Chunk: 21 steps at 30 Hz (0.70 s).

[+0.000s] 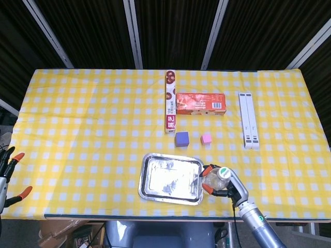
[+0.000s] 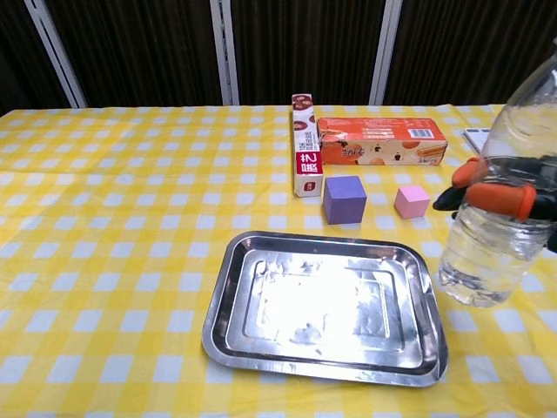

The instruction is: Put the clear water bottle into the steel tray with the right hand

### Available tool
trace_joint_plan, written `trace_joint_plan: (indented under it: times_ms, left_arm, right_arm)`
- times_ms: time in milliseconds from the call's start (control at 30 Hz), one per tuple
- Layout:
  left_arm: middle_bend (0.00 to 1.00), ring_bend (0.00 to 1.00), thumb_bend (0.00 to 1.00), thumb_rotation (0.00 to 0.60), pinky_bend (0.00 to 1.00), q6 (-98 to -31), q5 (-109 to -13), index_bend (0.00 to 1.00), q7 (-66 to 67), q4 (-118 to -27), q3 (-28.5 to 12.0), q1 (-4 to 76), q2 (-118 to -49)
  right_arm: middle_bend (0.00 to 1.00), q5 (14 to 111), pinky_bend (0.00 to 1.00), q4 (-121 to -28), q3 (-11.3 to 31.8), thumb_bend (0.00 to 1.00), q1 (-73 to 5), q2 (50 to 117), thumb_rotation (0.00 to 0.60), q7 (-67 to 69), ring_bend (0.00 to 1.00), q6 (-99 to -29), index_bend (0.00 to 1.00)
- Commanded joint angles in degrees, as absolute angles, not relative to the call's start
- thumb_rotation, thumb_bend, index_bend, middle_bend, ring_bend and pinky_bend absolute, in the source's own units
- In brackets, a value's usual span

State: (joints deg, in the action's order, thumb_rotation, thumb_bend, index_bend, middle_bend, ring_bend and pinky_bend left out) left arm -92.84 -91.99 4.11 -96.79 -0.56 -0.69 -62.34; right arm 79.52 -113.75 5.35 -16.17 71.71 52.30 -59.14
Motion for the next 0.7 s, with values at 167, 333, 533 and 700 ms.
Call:
trace_joint_plan:
  times_ms: [167,333,533,700]
  left_arm:
    - [0.0,0.0,0.22,0.6,0.0,-92.9,-91.8,0.13,4.5,-97.0,-0.6,-0.8,-62.5]
    - [0.0,0.0,0.22,0.6,0.0,-92.9,-91.5,0.13,4.5,-97.1,-0.8,-0.8,-62.5]
    - [0.0,0.0,0.22,0.6,0.0,-93.1,-92.1,0.13,4.1,-97.3,-0.6,-0.8,-62.4]
    - [0.0,0.0,0.22,0.6,0.0,-93.1,-92.0,0.13,3.3,-97.2,-0.6,-0.8,-62.0]
  right_arm:
    - [0.53,81.5,0.0,-108.5,5.3,0.58,-13.3,65.2,0.6,60.7,0.21,-62.5,0.73]
    - [0.53,83.4,0.0,-105.2,4.6,0.58,-10.6,60.4,0.6,66.1,0.21,-66.3,0.73]
    - [0.53,85.8,0.0,-105.4,4.0,0.58,-10.8,59.4,0.6,67.9,0.21,-66.8,0.73]
    - [0.53,86.7,0.0,-110.5,3.6,0.58,-13.6,62.8,0.6,60.8,0.21,-63.4,0.73]
